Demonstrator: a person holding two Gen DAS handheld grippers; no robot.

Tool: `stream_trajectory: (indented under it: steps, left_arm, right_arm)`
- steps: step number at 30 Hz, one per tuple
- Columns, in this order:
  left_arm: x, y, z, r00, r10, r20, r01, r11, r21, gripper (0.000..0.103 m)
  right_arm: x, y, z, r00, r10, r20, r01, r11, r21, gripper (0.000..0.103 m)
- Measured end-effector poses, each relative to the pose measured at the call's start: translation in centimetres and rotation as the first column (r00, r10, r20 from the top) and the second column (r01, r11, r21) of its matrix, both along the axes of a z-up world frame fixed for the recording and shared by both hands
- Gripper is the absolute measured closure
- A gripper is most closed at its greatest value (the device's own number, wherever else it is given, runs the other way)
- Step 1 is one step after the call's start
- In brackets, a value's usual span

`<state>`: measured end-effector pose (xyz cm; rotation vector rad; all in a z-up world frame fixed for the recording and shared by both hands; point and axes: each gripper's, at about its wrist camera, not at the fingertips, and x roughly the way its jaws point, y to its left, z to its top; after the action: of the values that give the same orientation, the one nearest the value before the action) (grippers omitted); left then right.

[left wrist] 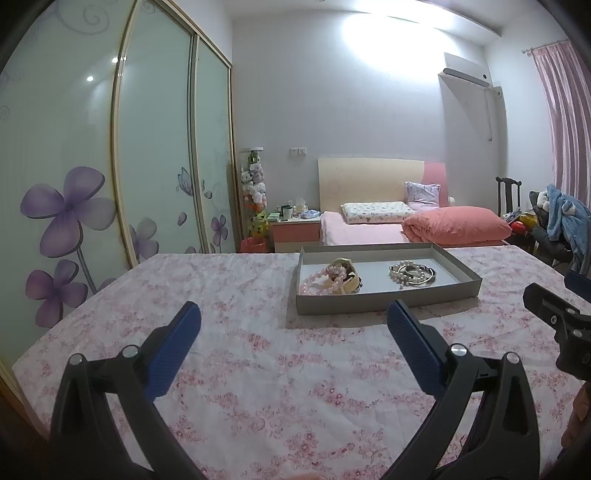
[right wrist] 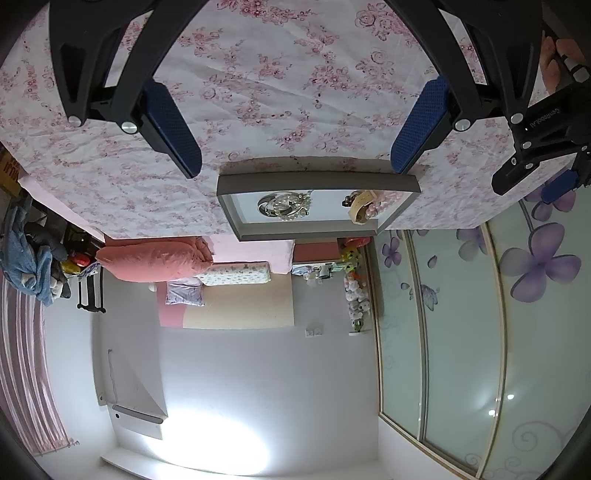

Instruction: Organize jewelry

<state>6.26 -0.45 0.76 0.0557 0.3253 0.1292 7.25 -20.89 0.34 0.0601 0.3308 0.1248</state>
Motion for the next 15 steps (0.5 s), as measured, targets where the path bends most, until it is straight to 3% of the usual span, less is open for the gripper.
stream_trajectory:
  steps: [15]
  left_arm:
    - [0.22, -0.2, -0.35, 1.0, -0.002, -0.009, 0.002, 1.0, -0.005, 0.004]
  right_arm:
    - [0.16, 0.3, -0.04, 1.0, 0.01, -0.012, -0.01, 1.0, 0.01, 0.002]
